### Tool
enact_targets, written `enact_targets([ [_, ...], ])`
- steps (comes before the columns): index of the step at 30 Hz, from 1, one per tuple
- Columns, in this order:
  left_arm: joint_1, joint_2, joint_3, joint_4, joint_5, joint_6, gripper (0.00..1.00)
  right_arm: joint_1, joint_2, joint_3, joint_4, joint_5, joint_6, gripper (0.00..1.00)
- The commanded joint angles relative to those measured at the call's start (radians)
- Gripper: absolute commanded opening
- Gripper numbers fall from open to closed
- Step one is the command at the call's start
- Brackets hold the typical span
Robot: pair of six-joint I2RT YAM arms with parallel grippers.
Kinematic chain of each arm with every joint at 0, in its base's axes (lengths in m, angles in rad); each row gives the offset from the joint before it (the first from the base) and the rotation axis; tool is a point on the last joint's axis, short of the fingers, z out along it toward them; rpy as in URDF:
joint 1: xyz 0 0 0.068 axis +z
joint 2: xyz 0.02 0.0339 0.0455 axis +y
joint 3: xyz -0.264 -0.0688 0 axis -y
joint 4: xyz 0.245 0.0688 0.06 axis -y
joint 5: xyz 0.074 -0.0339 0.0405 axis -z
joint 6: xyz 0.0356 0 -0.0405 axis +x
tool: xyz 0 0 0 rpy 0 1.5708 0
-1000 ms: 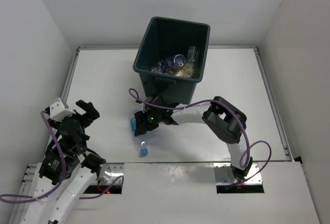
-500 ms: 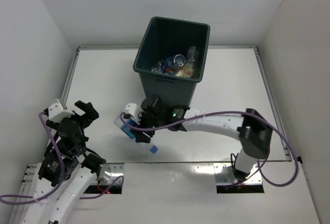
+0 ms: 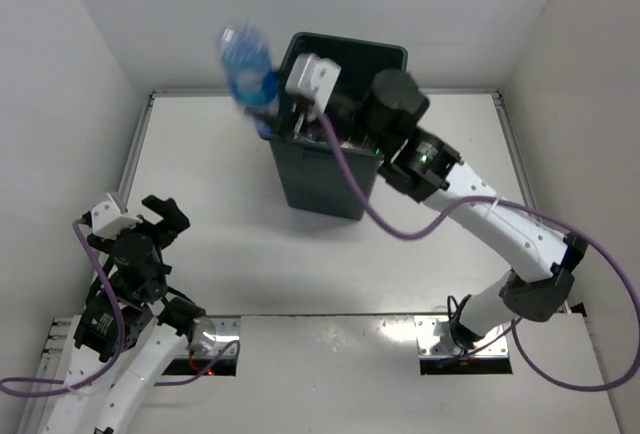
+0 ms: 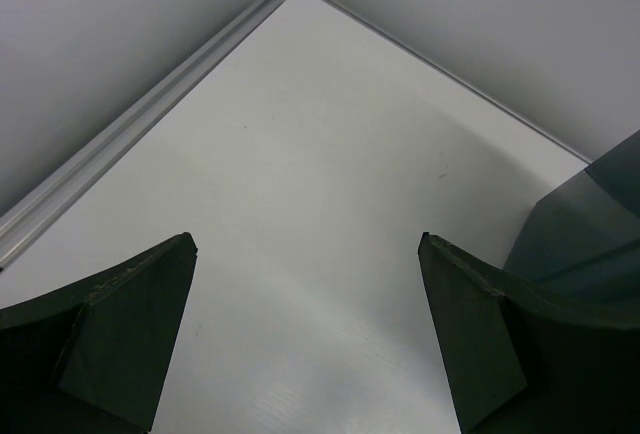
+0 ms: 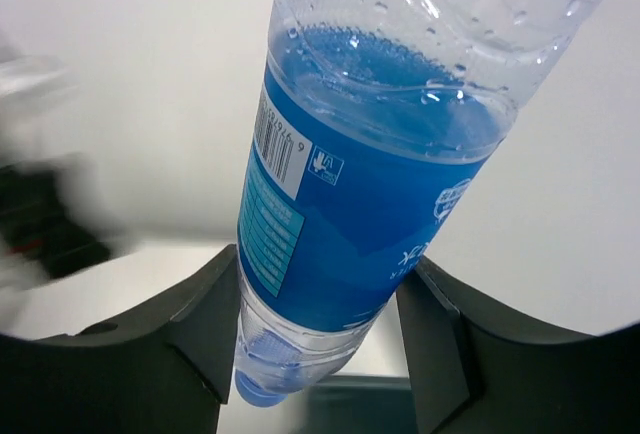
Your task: Put the plastic bottles in the bin
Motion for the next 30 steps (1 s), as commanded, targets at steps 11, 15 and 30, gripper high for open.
enact_targets([
  [11,-0.009,0.033,0.001,0.001,-0.037,-0.03,1.0,-0.356,0.224,0.297,-0.019,0.356,0.046,0.84],
  [15,-0.009,0.033,0.001,0.001,-0.037,-0.03,1.0,-0.365,0.195,0.245,0.002,0.356,0.046,1.0],
  [30,-0.009,0.043,0.001,0.001,-0.037,-0.03,1.0,-0.422,0.129,0.222,0.004,0.415,0.102,1.0],
])
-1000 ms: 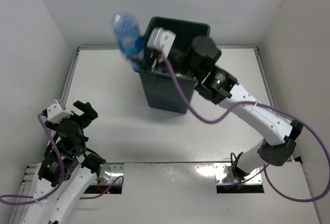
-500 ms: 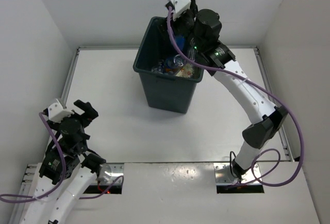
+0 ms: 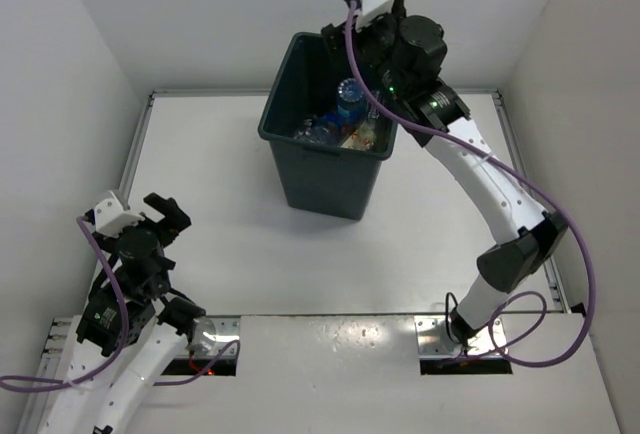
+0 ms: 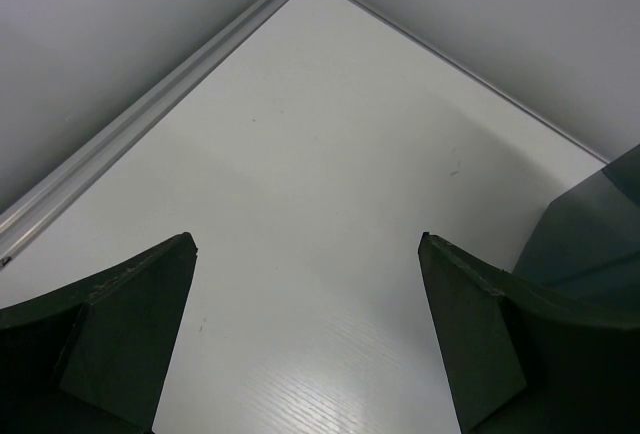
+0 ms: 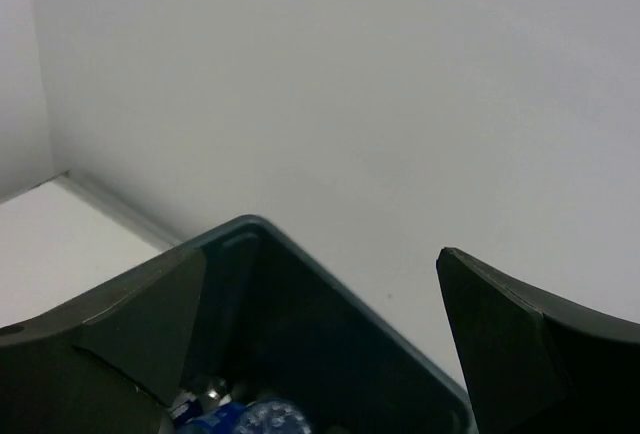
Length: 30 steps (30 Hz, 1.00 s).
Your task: Put the plastic bottles in the bin
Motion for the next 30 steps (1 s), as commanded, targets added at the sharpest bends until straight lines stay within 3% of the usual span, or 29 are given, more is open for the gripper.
enact_targets([
  [1,-0.009,0.01,0.001,0.011,-0.015,-0.005,1.0,-0.027,-0.108,-0.107,0.104,0.034,-0.009,1.0],
  [4,-0.009,0.02,0.01,0.011,-0.015,-0.005,1.0,0.028,-0.234,-0.343,0.326,0.253,-0.112,1.0],
  [9,-0.009,0.032,0.01,0.011,-0.015,-0.005,1.0,0.126,-0.398,-0.582,0.51,0.448,-0.256,1.0],
  [12,-0.009,0.055,0.01,0.011,-0.005,-0.005,1.0,0.108,-0.479,-0.619,0.446,0.464,-0.209,1.0],
  [16,-0.009,0.118,0.019,0.011,0.006,0.016,1.0,0.01,-0.562,-0.639,0.271,0.473,-0.021,1.0],
  [20,-0.009,0.136,0.028,0.011,0.025,0.016,1.0,-0.088,-0.625,-0.666,0.133,0.404,0.059,1.0],
  [30,-0.009,0.136,0.017,0.063,0.025,0.032,1.0,-0.174,-0.765,-0.818,0.007,0.385,0.187,1.0],
])
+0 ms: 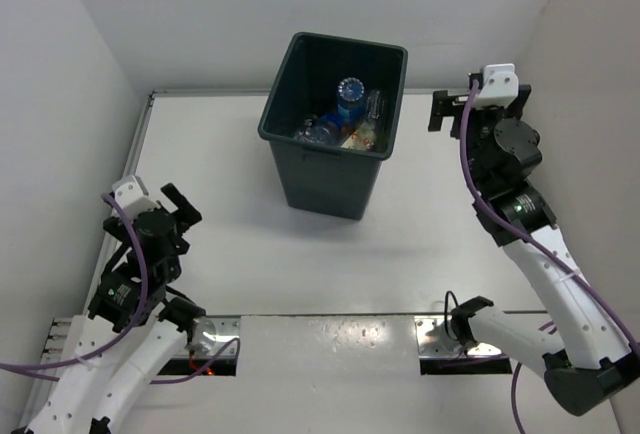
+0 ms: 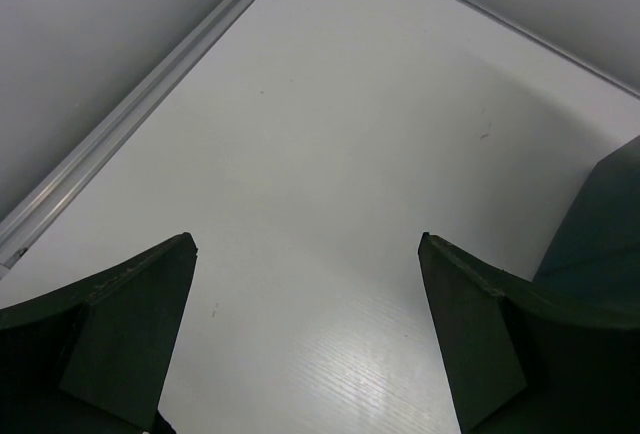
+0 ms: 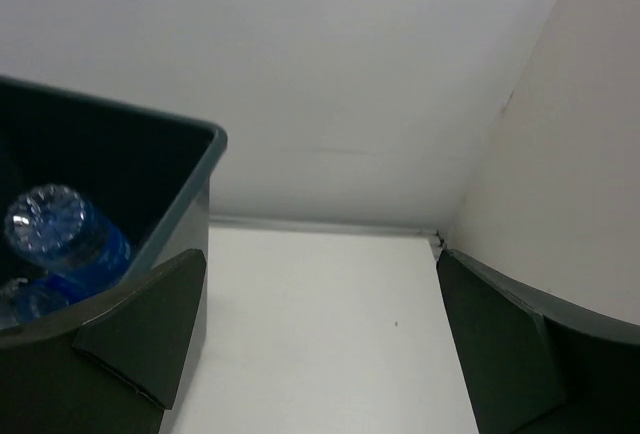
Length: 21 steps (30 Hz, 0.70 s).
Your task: Put the plastic bottles in the bin
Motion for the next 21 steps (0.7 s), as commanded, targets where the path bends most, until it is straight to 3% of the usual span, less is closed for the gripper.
enact_targets([
  [1,-0.009,-0.001,0.006,0.08,0.004,0.023,1.0,-0.008,-0.025,-0.031,-0.051,0.003,0.062,1.0],
  [12,-0.009,0.147,-0.092,0.33,0.055,0.062,1.0,-0.028,-0.057,-0.053,-0.119,0.022,0.081,1.0],
  [21,-0.009,0.279,-0.224,0.661,0.055,0.172,1.0,-0.046,-0.028,-0.001,-0.239,-0.047,0.081,1.0],
])
